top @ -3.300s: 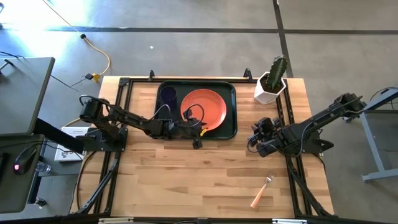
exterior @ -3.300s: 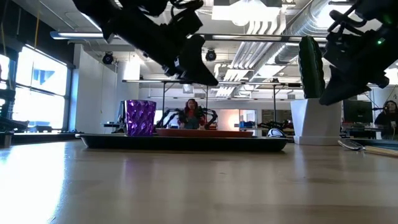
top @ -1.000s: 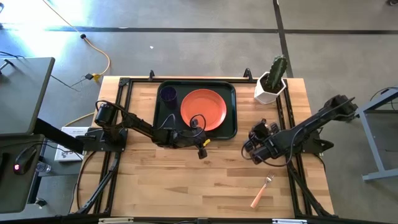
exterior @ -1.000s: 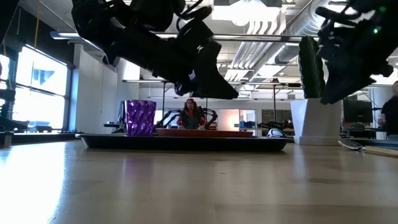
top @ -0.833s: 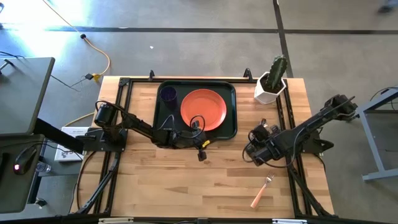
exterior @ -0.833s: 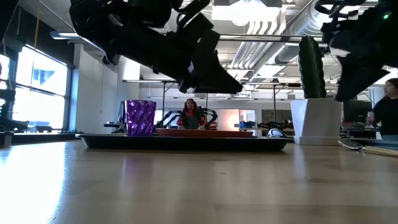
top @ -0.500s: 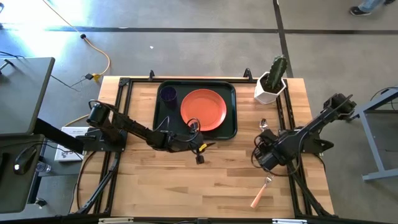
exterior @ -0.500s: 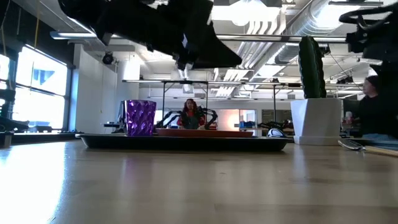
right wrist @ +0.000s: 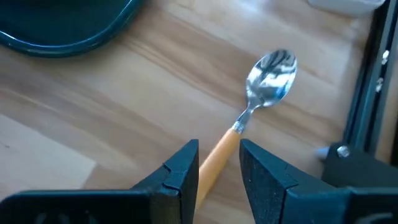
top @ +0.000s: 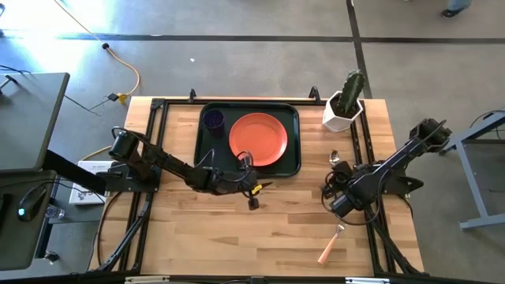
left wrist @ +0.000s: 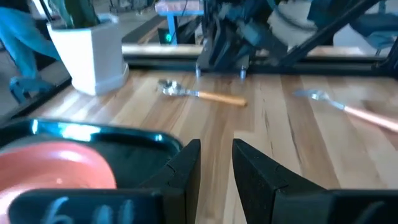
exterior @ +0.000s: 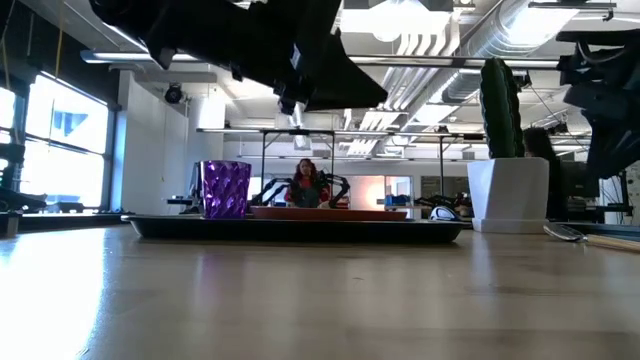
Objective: Pick and place plate/cup/fork/spoon on tray
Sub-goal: Put the spoon into the left side of the serving tray
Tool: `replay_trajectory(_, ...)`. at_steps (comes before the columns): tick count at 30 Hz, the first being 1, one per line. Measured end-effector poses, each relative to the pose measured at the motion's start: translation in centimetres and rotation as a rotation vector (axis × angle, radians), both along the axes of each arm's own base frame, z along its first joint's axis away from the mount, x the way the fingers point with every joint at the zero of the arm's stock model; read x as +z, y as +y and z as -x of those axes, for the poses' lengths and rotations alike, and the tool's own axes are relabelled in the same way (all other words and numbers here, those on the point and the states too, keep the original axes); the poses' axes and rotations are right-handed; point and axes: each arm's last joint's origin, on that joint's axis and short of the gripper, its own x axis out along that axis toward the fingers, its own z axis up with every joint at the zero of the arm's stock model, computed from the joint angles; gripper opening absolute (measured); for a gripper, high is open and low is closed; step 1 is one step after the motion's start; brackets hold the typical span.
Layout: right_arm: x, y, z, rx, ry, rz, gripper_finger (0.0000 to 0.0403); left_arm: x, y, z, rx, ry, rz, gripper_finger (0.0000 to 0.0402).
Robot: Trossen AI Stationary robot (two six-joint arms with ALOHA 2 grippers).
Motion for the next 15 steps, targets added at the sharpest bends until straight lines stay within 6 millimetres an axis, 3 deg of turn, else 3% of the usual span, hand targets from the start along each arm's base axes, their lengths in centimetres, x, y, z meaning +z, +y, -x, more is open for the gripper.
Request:
replay_trajectory(10, -0.2, -2.4, -1.2, -0.169, 0.1, -0.107, 0.0107, -1.5, 1.6, 0.3, 0.085, 0.131, 0.09, 0.0082)
replay_trajectory(15, -0.3, -4.4, -1.9, -0.231, 0.117, -0.099, 0.0107, -1.4, 1.0, 0.3, 0.062, 0.117, 0.066, 0.0082)
